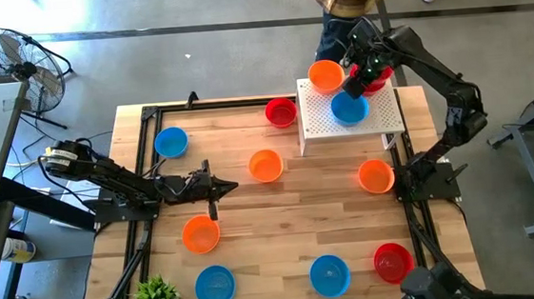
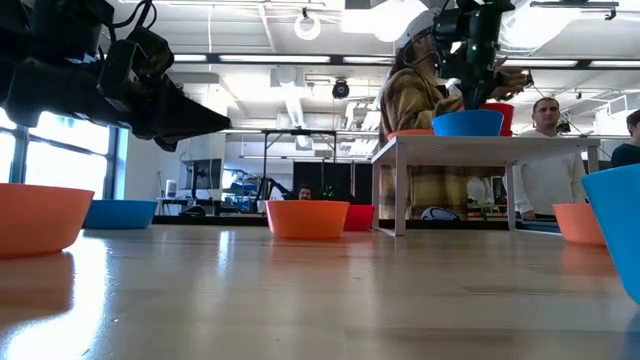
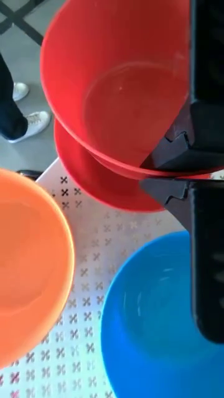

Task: Pick & Place Mini bowls
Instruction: Stack the red bowl on the red bowl on the shelf, then stack the orange bowl on the orange bowl on the shelf

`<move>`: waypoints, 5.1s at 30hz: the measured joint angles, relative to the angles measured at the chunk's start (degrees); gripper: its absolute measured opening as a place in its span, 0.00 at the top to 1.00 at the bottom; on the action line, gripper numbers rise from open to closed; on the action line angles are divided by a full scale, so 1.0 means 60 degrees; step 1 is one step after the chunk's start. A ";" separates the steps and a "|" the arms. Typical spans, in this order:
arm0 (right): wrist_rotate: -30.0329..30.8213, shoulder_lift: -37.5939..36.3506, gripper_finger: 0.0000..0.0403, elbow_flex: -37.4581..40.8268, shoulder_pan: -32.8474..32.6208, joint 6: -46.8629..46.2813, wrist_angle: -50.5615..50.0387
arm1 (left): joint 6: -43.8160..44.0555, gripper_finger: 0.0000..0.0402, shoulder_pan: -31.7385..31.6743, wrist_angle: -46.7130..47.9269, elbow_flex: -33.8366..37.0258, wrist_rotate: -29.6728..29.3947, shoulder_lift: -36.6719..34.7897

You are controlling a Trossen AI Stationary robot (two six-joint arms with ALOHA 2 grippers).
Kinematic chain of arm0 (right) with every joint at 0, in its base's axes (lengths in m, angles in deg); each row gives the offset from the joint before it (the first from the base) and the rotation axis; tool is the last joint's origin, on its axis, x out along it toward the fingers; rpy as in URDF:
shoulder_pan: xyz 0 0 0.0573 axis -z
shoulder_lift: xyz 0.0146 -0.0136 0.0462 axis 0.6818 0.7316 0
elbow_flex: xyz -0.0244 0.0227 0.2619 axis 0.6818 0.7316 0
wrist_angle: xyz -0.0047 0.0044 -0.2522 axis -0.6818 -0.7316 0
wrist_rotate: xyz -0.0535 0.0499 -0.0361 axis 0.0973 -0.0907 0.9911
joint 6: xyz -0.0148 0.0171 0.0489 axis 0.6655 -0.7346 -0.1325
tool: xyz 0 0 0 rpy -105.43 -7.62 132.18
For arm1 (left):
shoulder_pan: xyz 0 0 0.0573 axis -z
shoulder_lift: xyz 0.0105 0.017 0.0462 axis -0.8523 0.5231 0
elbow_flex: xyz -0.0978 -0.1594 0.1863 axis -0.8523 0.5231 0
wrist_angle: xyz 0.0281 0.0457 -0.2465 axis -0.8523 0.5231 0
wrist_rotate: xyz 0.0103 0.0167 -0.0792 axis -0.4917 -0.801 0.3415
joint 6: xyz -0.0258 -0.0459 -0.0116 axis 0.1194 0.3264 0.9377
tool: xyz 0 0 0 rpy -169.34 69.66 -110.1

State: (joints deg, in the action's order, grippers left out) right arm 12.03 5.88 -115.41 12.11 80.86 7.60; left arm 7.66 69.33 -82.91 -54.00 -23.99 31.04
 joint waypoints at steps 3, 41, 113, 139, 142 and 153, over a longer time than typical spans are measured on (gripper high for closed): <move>-0.0274 0.0000 1.00 0.0000 0.0015 -0.0060 0.0028 | 0.0002 1.00 0.0000 0.0000 0.0000 0.0000 0.0000; -0.0534 0.0461 0.79 0.0007 0.0011 -0.0837 0.0001 | 0.0006 1.00 0.0000 0.0004 0.0000 0.0012 0.0000; 0.2537 -0.2010 0.69 0.6262 -1.3045 -1.6130 -0.0046 | 0.0112 1.00 0.0000 0.0266 0.0000 0.0007 0.0000; 0.1397 -0.2514 0.98 0.9472 -1.1634 -1.2904 0.6401 | 0.0188 1.00 0.0000 0.0266 0.0000 0.0240 0.0000; 0.1303 -0.2429 0.96 0.9132 -1.1704 -1.2013 0.7214 | 0.0188 1.00 0.0000 0.0266 0.0000 0.0238 0.0000; 0.0587 -0.0850 0.92 0.9031 -1.1708 -1.0792 0.9211 | 0.0188 1.00 0.0000 0.0266 0.0000 0.0237 0.0000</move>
State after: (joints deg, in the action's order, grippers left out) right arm 15.56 0.78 -61.22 -58.14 16.11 62.86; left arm 8.79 69.33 -81.32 -54.00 -22.57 31.04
